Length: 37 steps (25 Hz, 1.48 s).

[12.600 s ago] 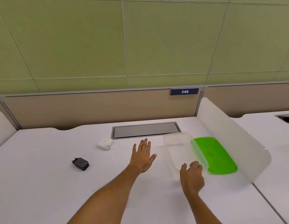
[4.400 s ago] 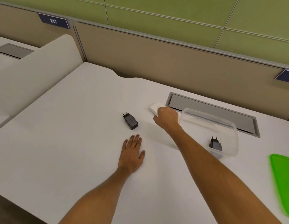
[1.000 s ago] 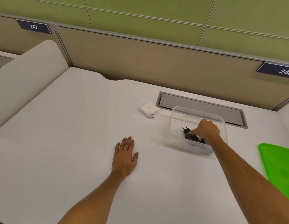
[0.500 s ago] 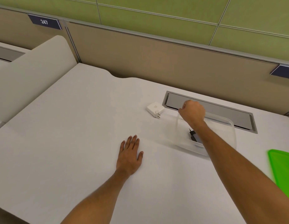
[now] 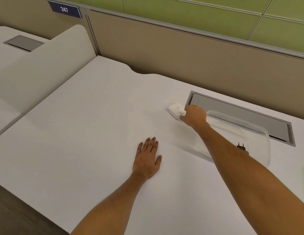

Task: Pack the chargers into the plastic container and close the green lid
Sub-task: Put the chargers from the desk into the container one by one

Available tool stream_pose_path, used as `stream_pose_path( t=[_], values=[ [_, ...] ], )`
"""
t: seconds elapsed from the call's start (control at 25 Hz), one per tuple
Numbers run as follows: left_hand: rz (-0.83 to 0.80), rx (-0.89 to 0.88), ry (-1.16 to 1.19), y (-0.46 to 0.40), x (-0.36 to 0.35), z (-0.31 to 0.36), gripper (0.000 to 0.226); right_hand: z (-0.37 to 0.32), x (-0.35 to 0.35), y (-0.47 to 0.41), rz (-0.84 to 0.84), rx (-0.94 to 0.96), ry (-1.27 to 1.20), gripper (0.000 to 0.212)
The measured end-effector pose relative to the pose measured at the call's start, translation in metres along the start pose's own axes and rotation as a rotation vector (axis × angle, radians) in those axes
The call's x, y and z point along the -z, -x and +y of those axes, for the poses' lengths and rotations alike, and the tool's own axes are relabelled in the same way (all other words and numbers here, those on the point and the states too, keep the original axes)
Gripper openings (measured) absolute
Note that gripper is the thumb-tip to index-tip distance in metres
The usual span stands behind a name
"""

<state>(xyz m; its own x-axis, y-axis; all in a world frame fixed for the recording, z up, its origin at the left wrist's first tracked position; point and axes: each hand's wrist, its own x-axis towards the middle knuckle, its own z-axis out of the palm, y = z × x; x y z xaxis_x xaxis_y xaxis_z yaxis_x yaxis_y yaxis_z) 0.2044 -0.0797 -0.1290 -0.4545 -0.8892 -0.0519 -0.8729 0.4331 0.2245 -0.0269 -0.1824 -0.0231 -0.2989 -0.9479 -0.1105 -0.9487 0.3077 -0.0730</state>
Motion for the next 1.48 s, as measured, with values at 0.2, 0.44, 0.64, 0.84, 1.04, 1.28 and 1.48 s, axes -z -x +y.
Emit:
stream_pose_path(
  t=[0.2, 0.44, 0.64, 0.84, 1.04, 1.28, 1.48],
  values=[
    [-0.007, -0.003, -0.007, -0.001, -0.001, 0.0, 0.065, -0.004, -0.015, -0.013, -0.032, 0.007, -0.068, 0.063],
    [-0.008, 0.0, -0.004, -0.001, -0.002, 0.0, 0.065, -0.012, -0.029, -0.028, -0.07, -0.038, -0.111, 0.077],
    [-0.006, 0.001, 0.002, -0.001, -0.003, 0.0, 0.065, -0.016, -0.04, -0.038, -0.107, -0.07, -0.132, 0.08],
    [-0.002, 0.004, 0.0, -0.002, -0.004, -0.001, 0.065, -0.017, -0.049, -0.041, -0.082, -0.091, -0.184, 0.072],
    [0.002, 0.007, 0.01, -0.001, -0.004, -0.001, 0.065, -0.017, -0.05, -0.037, -0.032, -0.059, -0.168, 0.071],
    [0.005, 0.005, 0.007, -0.001, -0.004, -0.001, 0.064, -0.007, -0.042, -0.025, 0.02, 0.03, -0.163, 0.068],
    [0.009, 0.0, 0.001, -0.001, -0.003, -0.001, 0.065, 0.007, -0.016, -0.013, 0.117, 0.118, -0.178, 0.071]
  ],
)
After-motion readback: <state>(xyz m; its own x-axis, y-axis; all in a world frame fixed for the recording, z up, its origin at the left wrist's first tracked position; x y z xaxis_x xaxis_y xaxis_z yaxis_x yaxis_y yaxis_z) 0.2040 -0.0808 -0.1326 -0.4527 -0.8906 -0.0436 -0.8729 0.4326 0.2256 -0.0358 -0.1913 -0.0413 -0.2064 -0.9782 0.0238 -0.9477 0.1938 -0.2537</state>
